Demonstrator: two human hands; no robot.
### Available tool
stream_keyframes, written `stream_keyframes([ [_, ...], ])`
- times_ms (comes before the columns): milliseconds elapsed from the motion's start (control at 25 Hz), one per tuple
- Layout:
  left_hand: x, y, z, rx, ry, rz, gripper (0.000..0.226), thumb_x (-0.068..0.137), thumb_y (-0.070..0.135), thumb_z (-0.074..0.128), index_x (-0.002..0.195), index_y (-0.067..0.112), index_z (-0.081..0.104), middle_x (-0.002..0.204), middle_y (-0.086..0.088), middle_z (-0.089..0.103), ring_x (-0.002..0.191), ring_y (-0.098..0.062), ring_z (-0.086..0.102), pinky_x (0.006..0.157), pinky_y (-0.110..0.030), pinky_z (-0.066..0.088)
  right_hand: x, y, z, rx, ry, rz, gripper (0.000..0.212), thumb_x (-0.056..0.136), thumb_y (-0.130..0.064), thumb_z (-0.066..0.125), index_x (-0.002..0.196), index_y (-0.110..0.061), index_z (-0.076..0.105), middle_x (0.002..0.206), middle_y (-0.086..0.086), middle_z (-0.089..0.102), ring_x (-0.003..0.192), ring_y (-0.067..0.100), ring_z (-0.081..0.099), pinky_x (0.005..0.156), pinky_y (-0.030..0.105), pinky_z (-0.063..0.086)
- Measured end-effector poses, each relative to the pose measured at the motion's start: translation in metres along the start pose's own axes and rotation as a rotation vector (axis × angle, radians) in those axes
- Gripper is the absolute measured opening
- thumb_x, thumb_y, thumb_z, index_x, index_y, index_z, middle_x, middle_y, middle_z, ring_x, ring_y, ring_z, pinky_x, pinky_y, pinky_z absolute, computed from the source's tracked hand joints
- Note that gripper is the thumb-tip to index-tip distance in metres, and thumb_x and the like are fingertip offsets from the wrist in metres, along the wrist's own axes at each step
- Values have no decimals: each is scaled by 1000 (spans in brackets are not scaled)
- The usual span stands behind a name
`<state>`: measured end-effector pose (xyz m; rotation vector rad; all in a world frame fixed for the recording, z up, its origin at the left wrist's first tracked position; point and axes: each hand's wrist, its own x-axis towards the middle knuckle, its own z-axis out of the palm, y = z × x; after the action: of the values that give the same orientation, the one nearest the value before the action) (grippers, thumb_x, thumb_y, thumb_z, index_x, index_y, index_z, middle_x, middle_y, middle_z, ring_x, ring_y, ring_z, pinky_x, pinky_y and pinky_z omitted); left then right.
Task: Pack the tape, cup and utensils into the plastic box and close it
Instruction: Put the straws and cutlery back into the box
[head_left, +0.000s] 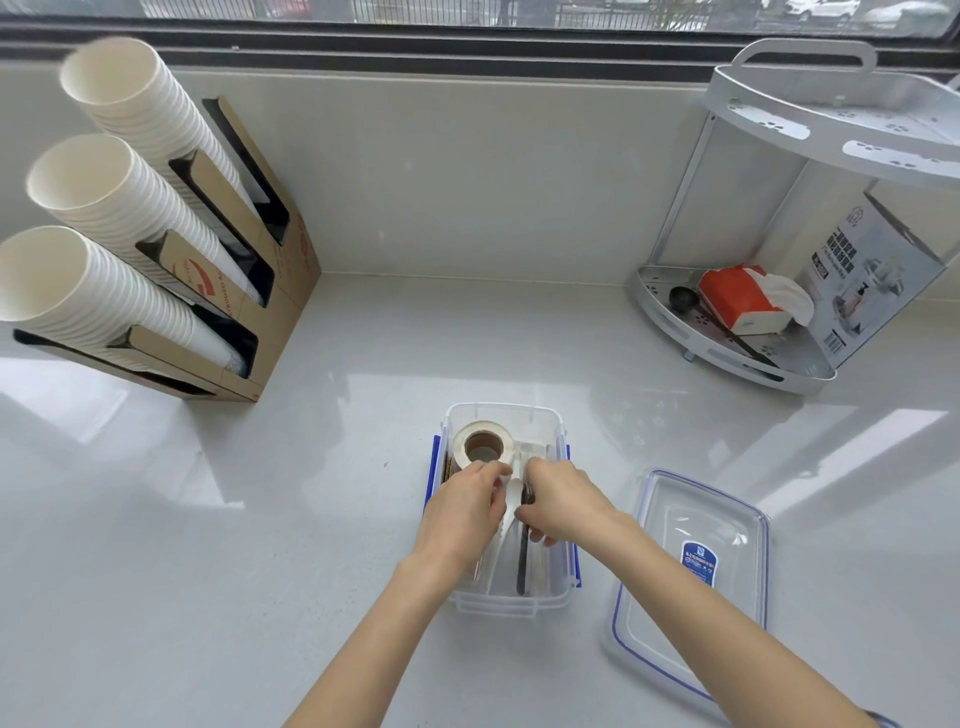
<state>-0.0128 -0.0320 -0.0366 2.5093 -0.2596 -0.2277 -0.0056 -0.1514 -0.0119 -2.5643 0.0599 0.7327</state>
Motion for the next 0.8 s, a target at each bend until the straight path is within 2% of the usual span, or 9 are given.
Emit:
stream_keyframes([
  [160, -2, -2, 1, -3, -15, 1, 34, 92, 16, 40, 123, 19, 50, 119, -1, 62, 109, -18, 57, 90, -33, 47, 8, -6, 11, -87, -44, 58, 31, 80, 4, 55, 111, 2, 50, 105, 19, 68, 94, 34, 67, 84, 43, 57],
  [360, -3, -3, 0, -16, -14, 0, 33, 91, 16, 41, 122, 18, 51, 118, -1, 63, 109, -17, 57, 91, -33, 48, 5, -10, 6, -56, -10, 95, 29, 87, -2, 48, 115, 2, 44, 112, 19, 63, 98, 35, 66, 84, 41, 56],
  [520, 0, -2, -3, -9, -15, 11, 32, 91, 18, 42, 121, 18, 52, 115, -3, 64, 106, -18, 58, 89, -35, 49, -2, -2, -8, -80, 64, 48, 18, 86, -10, 50, 101, -5, 43, 113, 19, 62, 103, 34, 61, 84, 40, 50],
  [640, 3, 5, -6, -24, -14, 20, 31, 91, 20, 43, 121, 18, 52, 115, -4, 63, 103, -19, 60, 88, -38, 50, -9, 13, -20, -33, 165, 44, 35, 84, -19, 51, 119, -14, 49, 116, 10, 64, 109, 31, 55, 86, 36, 46],
  [800, 1, 24, -8, -48, 9, 64, 33, 91, 18, 43, 122, 16, 51, 120, -4, 61, 106, -19, 59, 91, -37, 49, -23, 39, -31, 115, 251, 51, 33, 86, -24, 49, 119, -17, 52, 110, 3, 68, 107, 27, 56, 87, 36, 47],
])
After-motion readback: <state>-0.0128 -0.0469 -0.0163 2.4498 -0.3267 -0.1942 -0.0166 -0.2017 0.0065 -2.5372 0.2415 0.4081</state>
